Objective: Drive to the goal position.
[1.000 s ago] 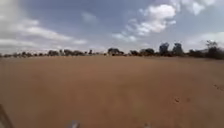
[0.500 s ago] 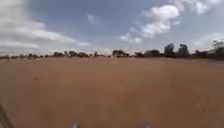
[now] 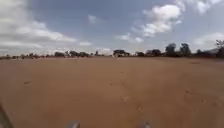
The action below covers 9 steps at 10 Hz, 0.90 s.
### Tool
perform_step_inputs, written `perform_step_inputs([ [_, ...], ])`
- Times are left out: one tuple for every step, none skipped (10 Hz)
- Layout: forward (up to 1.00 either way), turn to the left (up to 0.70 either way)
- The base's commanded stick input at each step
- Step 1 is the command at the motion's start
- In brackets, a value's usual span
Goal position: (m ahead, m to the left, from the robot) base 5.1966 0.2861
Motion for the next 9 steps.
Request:
perform_step_inputs([
  [0.7,0.0],
  [0.7,0.0],
  [0.7,0.0],
  [0.7,0.0],
  [0.7,0.0],
  [0.7,0.0],
  [0.7,0.0],
  [0.7,0.0],
  [0.7,0.0],
])
